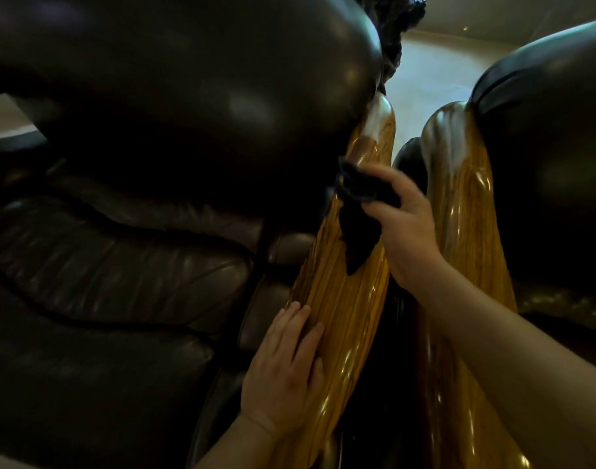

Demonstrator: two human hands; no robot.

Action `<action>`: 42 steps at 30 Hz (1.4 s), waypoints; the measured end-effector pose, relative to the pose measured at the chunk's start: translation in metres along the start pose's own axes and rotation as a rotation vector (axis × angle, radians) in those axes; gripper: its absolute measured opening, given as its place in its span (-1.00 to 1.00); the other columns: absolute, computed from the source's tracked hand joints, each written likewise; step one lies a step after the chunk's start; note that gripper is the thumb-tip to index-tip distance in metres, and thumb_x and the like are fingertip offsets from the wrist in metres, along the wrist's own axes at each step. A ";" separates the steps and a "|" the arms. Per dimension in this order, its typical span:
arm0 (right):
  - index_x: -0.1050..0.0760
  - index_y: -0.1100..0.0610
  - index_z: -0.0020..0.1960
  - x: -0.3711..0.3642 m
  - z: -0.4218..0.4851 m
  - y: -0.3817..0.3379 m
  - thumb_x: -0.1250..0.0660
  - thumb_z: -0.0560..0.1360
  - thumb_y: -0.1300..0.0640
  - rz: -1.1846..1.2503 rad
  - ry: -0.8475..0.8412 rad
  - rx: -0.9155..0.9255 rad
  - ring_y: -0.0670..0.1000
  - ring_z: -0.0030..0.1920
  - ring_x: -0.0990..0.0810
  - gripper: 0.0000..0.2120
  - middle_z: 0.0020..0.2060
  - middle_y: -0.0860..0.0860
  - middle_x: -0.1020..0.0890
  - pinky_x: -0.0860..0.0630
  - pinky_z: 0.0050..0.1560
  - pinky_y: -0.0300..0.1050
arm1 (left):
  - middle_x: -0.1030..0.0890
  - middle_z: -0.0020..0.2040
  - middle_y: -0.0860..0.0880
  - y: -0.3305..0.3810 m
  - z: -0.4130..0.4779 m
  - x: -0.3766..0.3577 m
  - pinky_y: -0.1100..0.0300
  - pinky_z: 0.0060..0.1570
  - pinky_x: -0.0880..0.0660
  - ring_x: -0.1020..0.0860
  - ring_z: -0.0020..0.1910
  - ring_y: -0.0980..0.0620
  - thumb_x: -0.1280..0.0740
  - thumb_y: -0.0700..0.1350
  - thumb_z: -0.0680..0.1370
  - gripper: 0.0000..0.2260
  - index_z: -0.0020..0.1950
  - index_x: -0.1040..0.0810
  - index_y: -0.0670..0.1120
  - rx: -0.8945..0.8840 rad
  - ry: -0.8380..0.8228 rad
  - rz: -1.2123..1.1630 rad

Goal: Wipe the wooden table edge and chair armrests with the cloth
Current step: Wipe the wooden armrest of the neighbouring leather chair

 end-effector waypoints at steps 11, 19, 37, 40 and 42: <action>-0.46 -0.12 0.35 -0.009 -0.037 0.052 -0.18 0.57 -0.10 -1.273 -0.362 0.457 0.10 0.55 -0.18 -0.63 0.46 0.00 -0.39 -0.03 0.52 0.25 | -0.40 0.44 -0.14 -0.005 0.001 -0.006 -0.03 0.48 -0.20 -0.26 0.51 -0.09 -0.22 -0.03 0.55 -0.63 0.34 -0.44 -0.08 -0.037 0.001 0.009; -0.47 -0.20 0.32 -0.026 -0.057 0.051 -0.14 0.59 -0.18 -1.250 -0.390 0.419 0.07 0.55 -0.14 -0.66 0.48 -0.05 -0.36 -0.02 0.53 0.21 | -0.37 0.46 -0.13 -0.005 -0.001 -0.007 -0.04 0.48 -0.19 -0.19 0.54 -0.08 -0.11 0.01 0.61 -0.63 0.36 -0.41 -0.09 -0.027 -0.016 0.023; -0.53 -0.10 0.27 -0.016 -0.028 0.051 -0.17 0.56 -0.07 -1.183 -0.440 0.516 0.10 0.48 -0.26 -0.67 0.41 -0.02 -0.43 -0.24 0.46 0.16 | -0.38 0.45 -0.11 -0.003 0.000 -0.001 0.00 0.50 -0.13 -0.18 0.53 -0.04 -0.17 0.00 0.56 -0.62 0.36 -0.43 -0.08 -0.015 -0.039 0.028; -0.52 -0.12 0.29 -0.009 0.027 0.051 -0.16 0.54 -0.14 -1.194 -0.357 0.440 0.16 0.48 -0.27 -0.63 0.43 0.01 -0.42 -0.28 0.43 0.20 | -0.38 0.45 -0.11 -0.003 -0.001 -0.003 -0.04 0.47 -0.17 -0.23 0.51 -0.07 -0.17 0.01 0.56 -0.61 0.36 -0.43 -0.08 -0.022 -0.035 0.050; -0.50 -0.17 0.32 -0.016 0.074 0.050 -0.12 0.52 -0.20 -1.209 -0.215 0.265 0.24 0.50 -0.19 -0.58 0.47 0.01 -0.37 -0.20 0.46 0.24 | -0.38 0.46 -0.10 -0.003 -0.002 -0.003 -0.07 0.45 -0.20 -0.25 0.51 -0.07 -0.16 0.03 0.57 -0.60 0.38 -0.40 -0.06 -0.023 -0.036 0.056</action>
Point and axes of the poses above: each hand's wrist, its own z-axis towards the middle knuckle, its own x-axis out of the back of the hand, y = z × x, the point moved 1 cm from there along z, towards the middle knuckle
